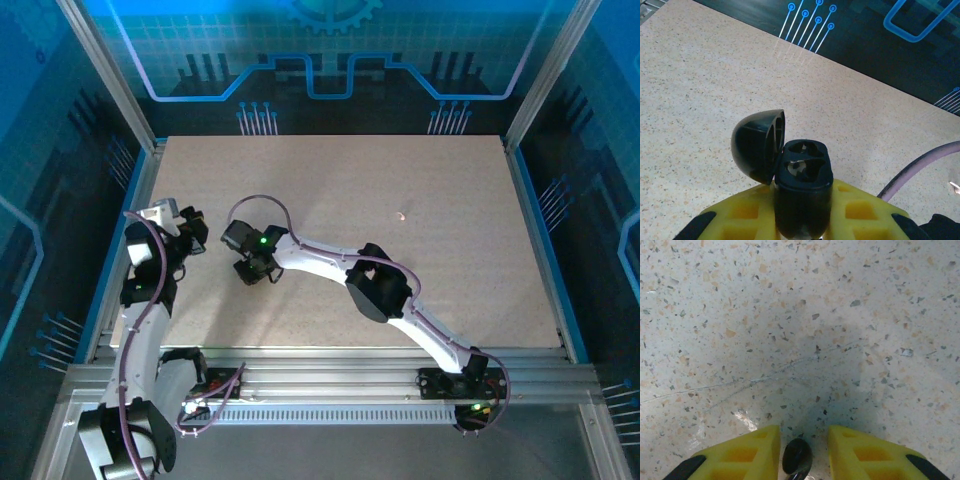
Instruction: Insert wireless bluetooth earbuds into charging case
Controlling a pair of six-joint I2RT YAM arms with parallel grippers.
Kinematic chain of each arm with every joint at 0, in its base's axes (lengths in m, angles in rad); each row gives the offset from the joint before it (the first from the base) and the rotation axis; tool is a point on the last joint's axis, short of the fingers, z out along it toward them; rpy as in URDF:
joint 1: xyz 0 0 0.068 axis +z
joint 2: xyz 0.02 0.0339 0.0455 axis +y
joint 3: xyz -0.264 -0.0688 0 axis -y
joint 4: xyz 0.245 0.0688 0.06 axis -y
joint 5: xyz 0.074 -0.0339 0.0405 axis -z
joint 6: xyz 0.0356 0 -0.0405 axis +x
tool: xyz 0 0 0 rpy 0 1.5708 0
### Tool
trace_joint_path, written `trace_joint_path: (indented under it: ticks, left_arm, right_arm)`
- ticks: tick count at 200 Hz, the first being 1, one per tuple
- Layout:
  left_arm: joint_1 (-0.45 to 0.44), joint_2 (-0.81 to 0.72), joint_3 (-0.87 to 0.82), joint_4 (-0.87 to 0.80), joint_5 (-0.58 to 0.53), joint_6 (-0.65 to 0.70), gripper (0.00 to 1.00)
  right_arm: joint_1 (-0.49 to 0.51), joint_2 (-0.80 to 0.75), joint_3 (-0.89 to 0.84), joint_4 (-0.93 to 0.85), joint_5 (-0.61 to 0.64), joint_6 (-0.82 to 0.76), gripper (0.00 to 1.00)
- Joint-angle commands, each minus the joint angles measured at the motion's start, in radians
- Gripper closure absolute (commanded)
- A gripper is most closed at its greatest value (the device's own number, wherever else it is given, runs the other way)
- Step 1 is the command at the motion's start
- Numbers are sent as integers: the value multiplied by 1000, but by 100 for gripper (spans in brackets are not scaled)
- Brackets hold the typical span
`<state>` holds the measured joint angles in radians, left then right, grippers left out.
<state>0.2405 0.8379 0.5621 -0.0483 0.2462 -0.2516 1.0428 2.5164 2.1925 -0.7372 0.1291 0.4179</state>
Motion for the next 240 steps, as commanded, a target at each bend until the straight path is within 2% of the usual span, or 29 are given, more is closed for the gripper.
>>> trace_joint_path:
  ticks: [1,55,127,190,240]
  left_arm:
    - [10,-12,15,-4,-17,31,89]
    - [10,-15,19,-12,-25,41,89]
    - [10,-16,19,-14,-23,54,89]
    - [1,10,22,-8,12,66,91]
    - [-97,49,24,2,15,91,93]
  right_arm:
    - [14,15,3,-52,18,-13,70]
    - [22,13,-5,-85,55,-25,66]
    - [32,-15,-38,-78,88,-30,75]
    - [-5,-224,-292,74,88,27,77]
    - [-71,-392,-537,202,60,95,77]
